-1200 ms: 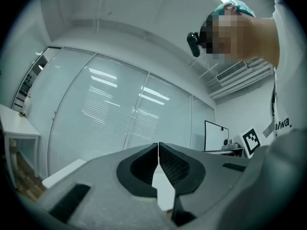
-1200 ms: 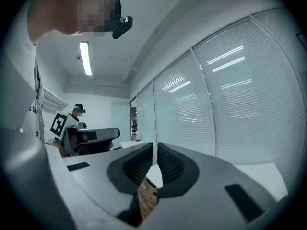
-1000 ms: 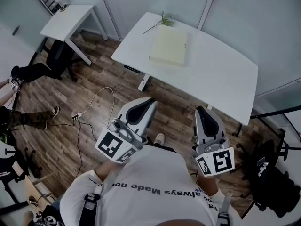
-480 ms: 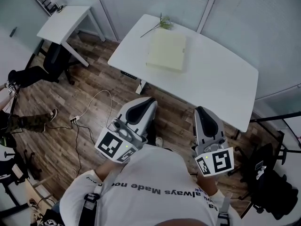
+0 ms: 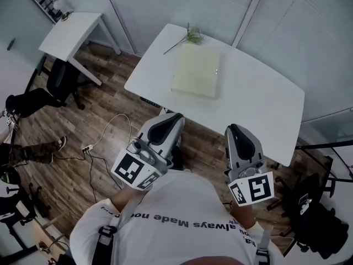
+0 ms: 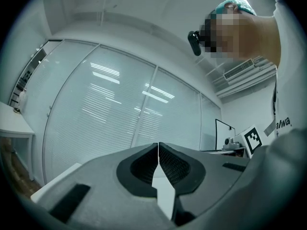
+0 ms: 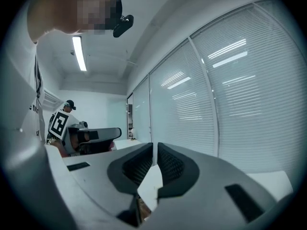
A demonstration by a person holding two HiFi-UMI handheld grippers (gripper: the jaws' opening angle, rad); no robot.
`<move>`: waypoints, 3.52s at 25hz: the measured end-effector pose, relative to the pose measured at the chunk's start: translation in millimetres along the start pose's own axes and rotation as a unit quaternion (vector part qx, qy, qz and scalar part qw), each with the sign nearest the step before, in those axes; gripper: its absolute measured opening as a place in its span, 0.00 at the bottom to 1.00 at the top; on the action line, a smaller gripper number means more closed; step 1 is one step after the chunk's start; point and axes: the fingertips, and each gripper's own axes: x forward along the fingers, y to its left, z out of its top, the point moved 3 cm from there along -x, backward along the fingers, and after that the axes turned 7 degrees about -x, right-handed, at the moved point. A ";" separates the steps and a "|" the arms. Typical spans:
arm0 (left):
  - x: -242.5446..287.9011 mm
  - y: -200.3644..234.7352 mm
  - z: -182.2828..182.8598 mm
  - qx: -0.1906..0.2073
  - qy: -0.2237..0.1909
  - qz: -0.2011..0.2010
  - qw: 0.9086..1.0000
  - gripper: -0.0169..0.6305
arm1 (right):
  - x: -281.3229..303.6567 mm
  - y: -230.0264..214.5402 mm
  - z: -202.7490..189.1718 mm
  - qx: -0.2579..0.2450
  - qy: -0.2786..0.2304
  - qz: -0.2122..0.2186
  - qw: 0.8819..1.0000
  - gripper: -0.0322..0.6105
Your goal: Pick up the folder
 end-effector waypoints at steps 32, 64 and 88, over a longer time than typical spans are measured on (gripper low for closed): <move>123.0 219.2 58.1 -0.008 0.015 -0.027 0.999 0.05 | 239.9 -62.6 23.9 -0.011 0.008 -0.034 0.999 0.10; 155.2 198.4 47.2 -0.010 0.014 -0.008 1.000 0.05 | 225.4 -108.2 22.4 -0.013 -0.004 -0.016 1.000 0.10; 169.6 253.0 -45.4 -0.073 0.097 0.035 0.992 0.26 | 250.2 -135.1 -83.9 0.026 0.073 -0.036 0.996 0.25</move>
